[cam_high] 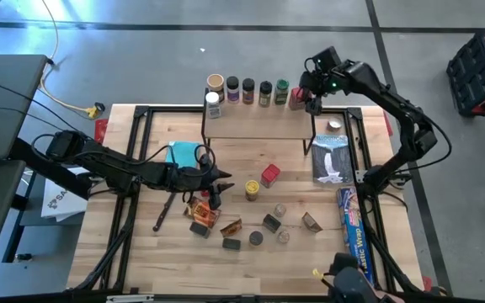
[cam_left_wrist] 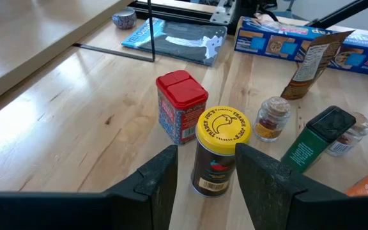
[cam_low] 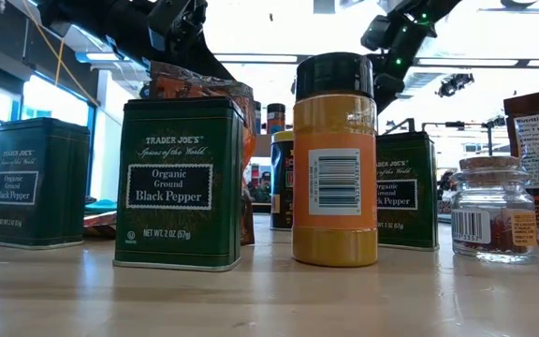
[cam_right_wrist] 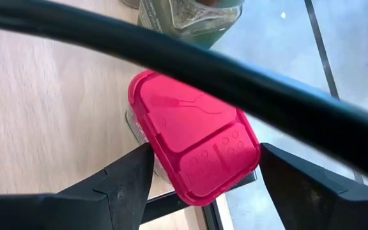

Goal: Shelf spices
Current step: Put the red seasoning can on the shelf

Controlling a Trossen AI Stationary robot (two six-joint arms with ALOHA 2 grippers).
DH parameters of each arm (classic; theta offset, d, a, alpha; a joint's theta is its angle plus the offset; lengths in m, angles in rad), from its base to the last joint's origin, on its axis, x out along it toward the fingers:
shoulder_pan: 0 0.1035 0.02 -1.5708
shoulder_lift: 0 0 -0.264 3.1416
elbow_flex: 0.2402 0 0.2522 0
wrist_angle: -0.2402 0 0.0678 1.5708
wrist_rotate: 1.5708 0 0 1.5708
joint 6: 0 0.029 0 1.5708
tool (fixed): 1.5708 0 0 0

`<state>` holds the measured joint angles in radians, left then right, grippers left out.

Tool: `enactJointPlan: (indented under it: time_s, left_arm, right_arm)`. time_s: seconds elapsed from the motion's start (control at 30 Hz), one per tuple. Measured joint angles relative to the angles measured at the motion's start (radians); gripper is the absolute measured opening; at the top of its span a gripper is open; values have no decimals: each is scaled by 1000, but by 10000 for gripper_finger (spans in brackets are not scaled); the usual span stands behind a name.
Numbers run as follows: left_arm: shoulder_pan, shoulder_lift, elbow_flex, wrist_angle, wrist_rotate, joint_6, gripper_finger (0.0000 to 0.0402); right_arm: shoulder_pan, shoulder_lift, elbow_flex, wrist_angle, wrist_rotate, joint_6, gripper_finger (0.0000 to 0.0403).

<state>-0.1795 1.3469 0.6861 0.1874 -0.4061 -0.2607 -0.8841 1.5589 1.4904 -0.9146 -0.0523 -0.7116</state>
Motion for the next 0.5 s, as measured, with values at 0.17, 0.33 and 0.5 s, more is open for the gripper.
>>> enactJointPlan:
  time_s: [0.17, 0.33, 0.5]
  left_arm:
    - [0, 0, 0, 0, 2, 0, 151]
    - [0, 0, 0, 0, 2, 0, 151]
    - [0, 0, 0, -1, 3, 0, 151]
  right_arm:
    - [15, 0, 65, -53, 7, 39, 275]
    - [66, -1, 136, -94, 53, 49, 275]
    - [137, -1, 145, -134, 13, 81, 259]
